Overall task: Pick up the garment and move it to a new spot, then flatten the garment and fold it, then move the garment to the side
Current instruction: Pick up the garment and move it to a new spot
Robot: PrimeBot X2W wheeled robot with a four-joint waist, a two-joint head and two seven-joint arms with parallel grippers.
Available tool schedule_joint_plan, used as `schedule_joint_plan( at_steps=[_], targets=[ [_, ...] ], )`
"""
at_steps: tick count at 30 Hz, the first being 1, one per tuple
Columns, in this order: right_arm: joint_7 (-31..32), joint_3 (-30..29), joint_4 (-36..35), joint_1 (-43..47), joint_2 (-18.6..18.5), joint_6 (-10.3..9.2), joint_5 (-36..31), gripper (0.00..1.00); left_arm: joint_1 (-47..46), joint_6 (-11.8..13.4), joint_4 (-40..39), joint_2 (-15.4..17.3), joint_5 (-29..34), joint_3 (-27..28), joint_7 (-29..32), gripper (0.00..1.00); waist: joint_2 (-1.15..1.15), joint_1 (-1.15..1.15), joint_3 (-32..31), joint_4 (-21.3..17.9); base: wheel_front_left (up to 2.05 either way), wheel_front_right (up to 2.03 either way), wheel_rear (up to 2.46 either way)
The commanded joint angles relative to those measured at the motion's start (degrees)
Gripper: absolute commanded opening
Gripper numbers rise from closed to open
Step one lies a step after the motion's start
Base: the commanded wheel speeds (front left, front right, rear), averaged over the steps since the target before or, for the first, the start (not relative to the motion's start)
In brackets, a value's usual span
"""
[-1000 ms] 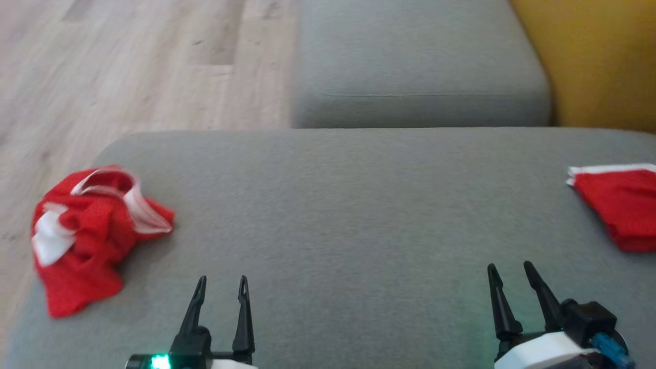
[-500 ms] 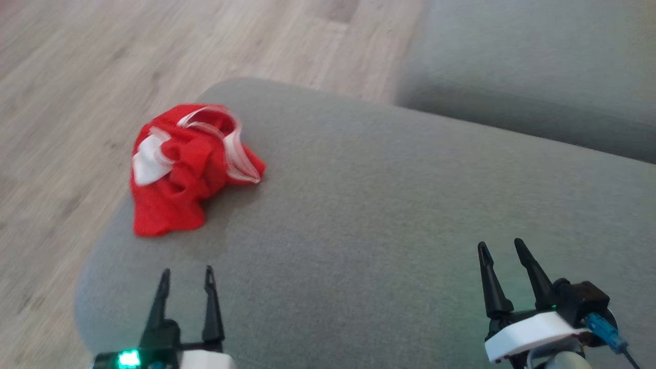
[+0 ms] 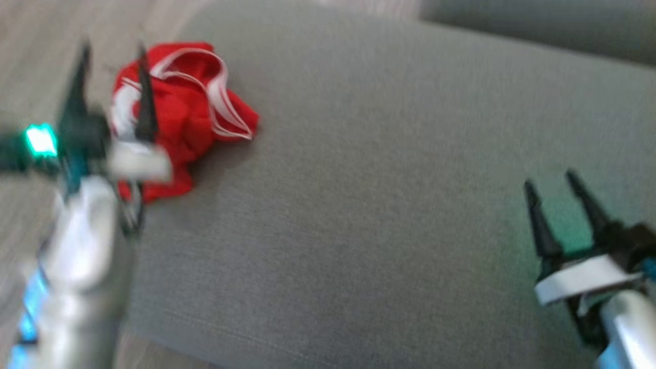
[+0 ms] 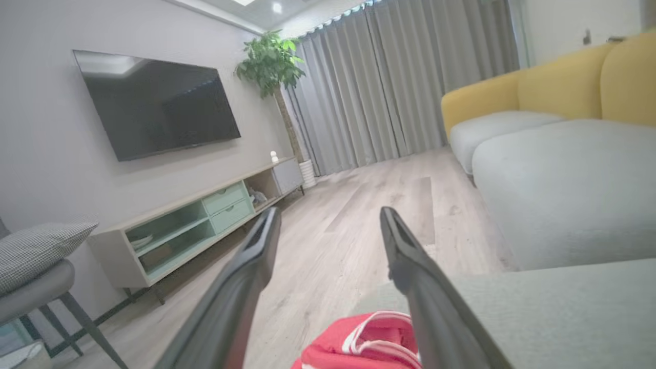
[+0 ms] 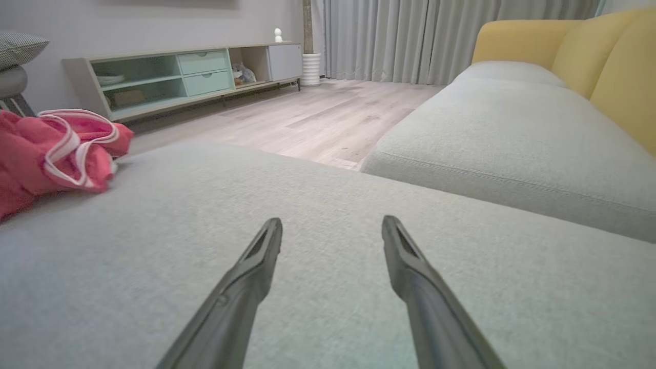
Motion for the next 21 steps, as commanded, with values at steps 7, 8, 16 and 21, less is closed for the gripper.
schedule_joint_plan(
  at_steps=[7, 8, 16, 21],
  targets=[
    [-0.6, 1.3, -4.4, -5.1, -6.4, 0.39, -0.5, 1.0, -20.9, -0.7, 21.1, 6.7, 1.0, 3.2, 17.2, 1.0, 0.0, -0.02, 12.2, -7.1, 0.0, 0.0, 0.0],
    [-0.6, 1.3, -4.8, -5.5, -6.8, 0.39, -0.4, 1.0, -22.1, -1.0, 24.3, 7.0, 0.2, 3.8, 19.3, 1.0, 0.0, -0.02, 13.1, -7.9, 0.0, 0.0, 0.0],
    [-0.6, -0.1, -5.8, -5.5, -7.3, 0.39, -0.5, 1.0, -24.1, -4.3, 39.1, 7.0, -5.6, 7.4, 24.9, 1.0, 0.0, -0.02, 15.9, -10.7, 0.0, 0.0, 0.0],
    [-0.6, -0.4, -5.6, -5.0, -6.6, 0.39, -0.7, 1.0, -25.6, -4.4, 40.2, 7.6, -5.9, 7.2, 17.4, 0.0, 0.0, -0.02, 15.4, -10.3, 0.0, 0.0, 0.0]
  ],
)
